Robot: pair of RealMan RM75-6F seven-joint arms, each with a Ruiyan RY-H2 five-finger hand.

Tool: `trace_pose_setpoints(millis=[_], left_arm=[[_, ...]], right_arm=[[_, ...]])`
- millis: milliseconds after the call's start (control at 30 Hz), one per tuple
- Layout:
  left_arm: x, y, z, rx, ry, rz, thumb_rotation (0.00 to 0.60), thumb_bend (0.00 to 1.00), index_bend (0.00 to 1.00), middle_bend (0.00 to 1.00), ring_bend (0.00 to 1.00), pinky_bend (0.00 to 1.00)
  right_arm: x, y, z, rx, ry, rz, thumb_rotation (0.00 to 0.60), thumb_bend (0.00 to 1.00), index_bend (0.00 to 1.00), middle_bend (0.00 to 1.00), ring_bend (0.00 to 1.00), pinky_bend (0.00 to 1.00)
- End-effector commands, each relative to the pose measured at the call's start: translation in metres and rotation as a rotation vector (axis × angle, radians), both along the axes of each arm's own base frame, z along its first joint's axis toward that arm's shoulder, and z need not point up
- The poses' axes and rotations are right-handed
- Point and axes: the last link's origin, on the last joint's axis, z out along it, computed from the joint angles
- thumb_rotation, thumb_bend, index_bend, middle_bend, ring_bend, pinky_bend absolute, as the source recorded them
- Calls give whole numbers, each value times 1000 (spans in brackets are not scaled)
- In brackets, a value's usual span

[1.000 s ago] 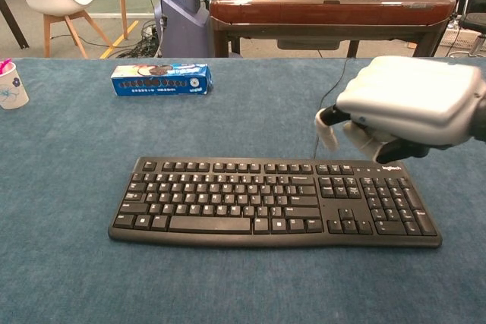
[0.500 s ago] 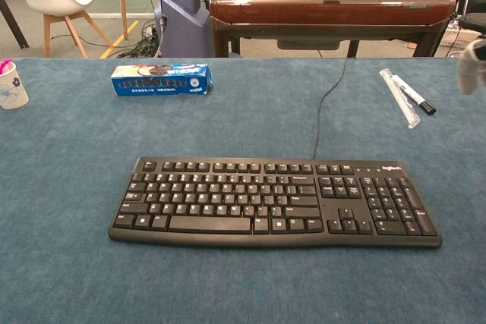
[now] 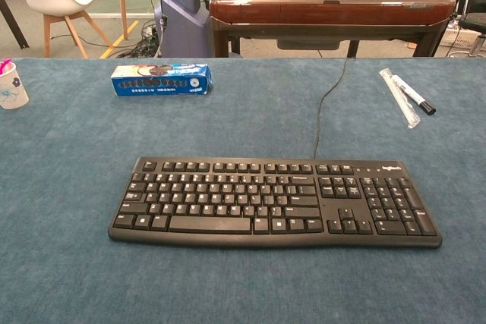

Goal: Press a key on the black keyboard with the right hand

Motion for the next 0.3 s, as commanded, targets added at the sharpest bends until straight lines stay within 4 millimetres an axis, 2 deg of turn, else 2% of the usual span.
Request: trace_pose_setpoints(millis=[33,300], left_arm=[[0,0,0,4,-1,-2,600,284,427,440,542,784],[0,1,0,16,-5,-11,600,284,433,440,542,784]], right_arm=[[-17,6,7,-49,-47,-38,600,717,449,501,442,553],[-24,4,13,-44,-84,-36,600,717,449,501,441,553]])
